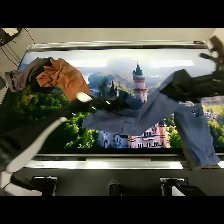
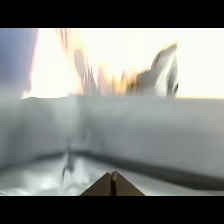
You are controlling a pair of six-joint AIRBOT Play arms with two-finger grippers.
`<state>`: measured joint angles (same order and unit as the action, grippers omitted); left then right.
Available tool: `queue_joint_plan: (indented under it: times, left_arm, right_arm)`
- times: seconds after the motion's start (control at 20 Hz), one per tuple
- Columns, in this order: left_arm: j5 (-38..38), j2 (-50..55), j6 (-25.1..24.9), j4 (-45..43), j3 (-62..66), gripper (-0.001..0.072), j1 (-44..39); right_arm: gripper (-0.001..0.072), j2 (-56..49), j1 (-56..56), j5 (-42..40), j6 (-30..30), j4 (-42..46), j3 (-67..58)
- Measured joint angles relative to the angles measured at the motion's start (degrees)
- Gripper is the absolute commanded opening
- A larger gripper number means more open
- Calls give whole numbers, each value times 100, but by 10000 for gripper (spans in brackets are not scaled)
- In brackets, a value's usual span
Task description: Fold the shirts.
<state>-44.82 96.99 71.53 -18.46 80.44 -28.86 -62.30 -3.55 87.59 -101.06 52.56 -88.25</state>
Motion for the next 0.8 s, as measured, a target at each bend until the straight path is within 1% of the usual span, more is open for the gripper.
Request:
queue_joint_plan:
  times: [0.1, 0.2, 0.3, 0.5, 0.55, 0.6, 0.65, 0.7, 0.8]
  left_arm:
    - [-120, -719, 85, -730, 2, 20, 614]
    - [-260, -1453, 254, -1405, 2, 21, 1318]
    - [-555, -2151, 363, -1908, 0, 21, 2002]
    - [-1211, -3333, 452, -2371, 2, 22, 3143]
    - [-1375, -3591, 457, -2424, 2, 22, 3344]
    - [-1482, -3807, 463, -2472, 0, 22, 3495]
    - [-1591, -4011, 492, -2514, 2, 22, 3617]
    - [-1657, -4168, 498, -2533, 2, 22, 3694]
    - [-1766, -4389, 496, -2601, 0, 22, 3797]
  right_arm:
    - [42, -306, 511, -398, -13, 26, 0]
    - [43, -748, 1154, -997, -39, 37, 0]
    - [43, -1266, 1766, -1655, -125, 22, 0]
    - [44, -2426, 2739, -2918, -271, -269, 2]
    - [72, -2723, 2922, -3211, -286, -400, 2]
    - [224, -2968, 3067, -3462, -295, -531, 2]
    - [476, -3193, 3200, -3703, -306, -664, 2]
    - [647, -3364, 3294, -3851, -313, -758, 2]
    - [664, -3554, 3351, -3976, -302, -859, 2]
